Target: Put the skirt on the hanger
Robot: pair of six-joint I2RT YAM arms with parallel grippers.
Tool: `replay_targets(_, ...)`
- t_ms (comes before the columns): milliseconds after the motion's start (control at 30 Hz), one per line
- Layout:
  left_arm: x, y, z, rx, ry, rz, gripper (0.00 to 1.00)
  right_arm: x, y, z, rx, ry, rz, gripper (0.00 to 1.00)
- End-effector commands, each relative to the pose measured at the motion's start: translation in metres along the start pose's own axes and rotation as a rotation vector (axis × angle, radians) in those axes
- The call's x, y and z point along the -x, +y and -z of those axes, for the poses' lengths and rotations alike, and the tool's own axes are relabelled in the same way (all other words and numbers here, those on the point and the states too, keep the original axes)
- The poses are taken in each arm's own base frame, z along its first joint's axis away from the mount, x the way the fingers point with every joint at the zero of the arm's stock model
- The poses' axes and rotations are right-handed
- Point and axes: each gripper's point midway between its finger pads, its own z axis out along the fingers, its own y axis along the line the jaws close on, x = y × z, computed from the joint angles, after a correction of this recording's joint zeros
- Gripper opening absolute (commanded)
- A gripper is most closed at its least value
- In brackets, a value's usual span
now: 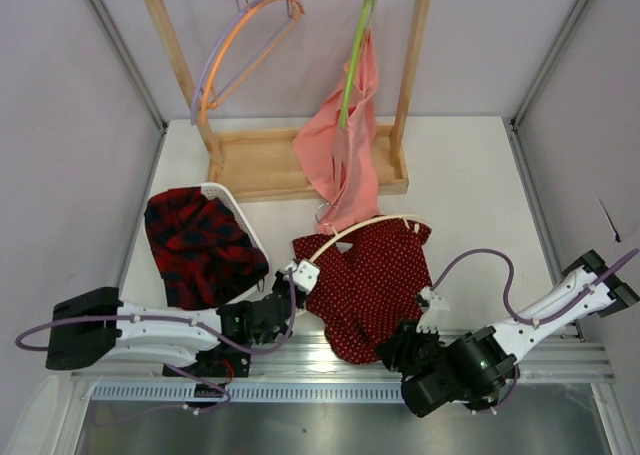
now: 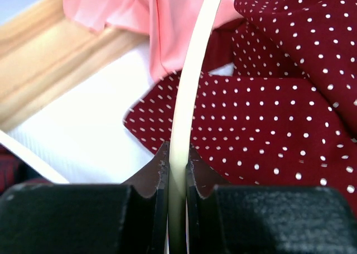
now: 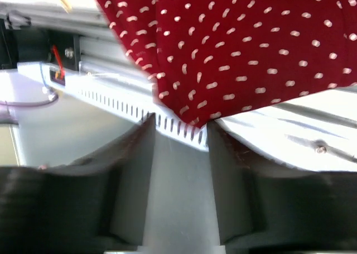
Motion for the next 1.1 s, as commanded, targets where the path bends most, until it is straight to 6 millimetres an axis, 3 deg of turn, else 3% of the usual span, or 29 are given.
replay_targets(0,0.056,-0.009,0.002,-0.090,-0.183,0.064,0.00,0.002,0.031,0.013,0.035,0.072,-0.448,0.50)
replay_targets(33,0.062,-0.010,0.003,-0.100,-0.195,0.064,0.00,0.000,0.032,0.016,0.026,0.094,-0.431,0.54)
replay_targets(100,0.075,-0.014,0.002,-0.120,-0.220,0.027,0.00,0.007,0.037,0.027,0.028,0.106,-0.378,0.72)
replay_targets(167,0.086,-0.014,0.000,-0.114,-0.233,-0.041,0.00,0.014,0.036,0.033,0.011,0.100,-0.296,0.82)
replay_targets(200,0.093,-0.012,-0.002,-0.100,-0.237,-0.056,0.00,0.022,0.047,0.042,0.029,0.105,-0.293,0.87)
replay_targets(267,0.105,-0.009,-0.004,-0.076,-0.248,-0.110,0.00,0.034,0.050,0.045,0.020,0.064,-0.241,0.93)
replay_targets(333,0.119,-0.004,-0.005,-0.050,-0.257,-0.130,0.00,0.048,0.064,0.054,0.034,0.033,-0.226,0.95)
replay_targets(433,0.145,0.004,0.000,-0.037,-0.293,-0.131,0.00,0.072,0.065,0.060,0.018,-0.050,-0.213,0.95)
replay_targets(600,0.201,0.031,0.019,-0.031,-0.372,-0.151,0.00,0.118,0.045,0.063,0.023,-0.158,-0.255,0.87)
replay_targets(633,0.200,0.031,0.021,-0.050,-0.352,-0.200,0.00,0.127,0.042,0.064,0.035,-0.178,-0.241,0.84)
replay_targets(700,0.226,0.051,0.030,-0.023,-0.375,-0.179,0.00,0.160,0.043,0.072,0.083,-0.272,-0.279,0.84)
replay_targets(733,0.221,0.058,0.027,-0.016,-0.338,-0.217,0.00,0.171,0.046,0.076,0.094,-0.304,-0.218,0.84)
replay_targets(767,0.238,0.068,0.032,-0.002,-0.353,-0.200,0.00,0.193,0.048,0.083,0.084,-0.361,-0.242,0.85)
replay_targets(833,0.232,0.074,0.029,0.005,-0.294,-0.256,0.00,0.216,0.057,0.088,0.073,-0.429,-0.215,0.88)
replay_targets(867,0.247,0.082,0.032,0.017,-0.303,-0.245,0.00,0.234,0.052,0.088,-0.004,-0.489,-0.118,0.89)
replay_targets(933,0.233,0.084,0.022,0.031,-0.213,-0.310,0.00,0.248,0.065,0.085,-0.031,-0.493,-0.075,0.94)
replay_targets(967,0.241,0.090,0.022,0.048,-0.201,-0.301,0.00,0.254,0.062,0.081,-0.079,-0.487,0.051,0.96)
replay_targets(1000,0.239,0.093,0.021,0.038,-0.163,-0.321,0.00,0.274,0.056,0.076,-0.143,-0.518,0.048,0.97)
replay_targets(1033,0.242,0.097,0.016,0.043,-0.138,-0.304,0.00,0.274,0.079,0.068,-0.047,-0.461,0.052,0.98)
replay_targets(1067,0.242,0.096,0.015,0.030,-0.128,-0.302,0.00,0.281,0.080,0.063,-0.047,-0.446,0.142,0.97)
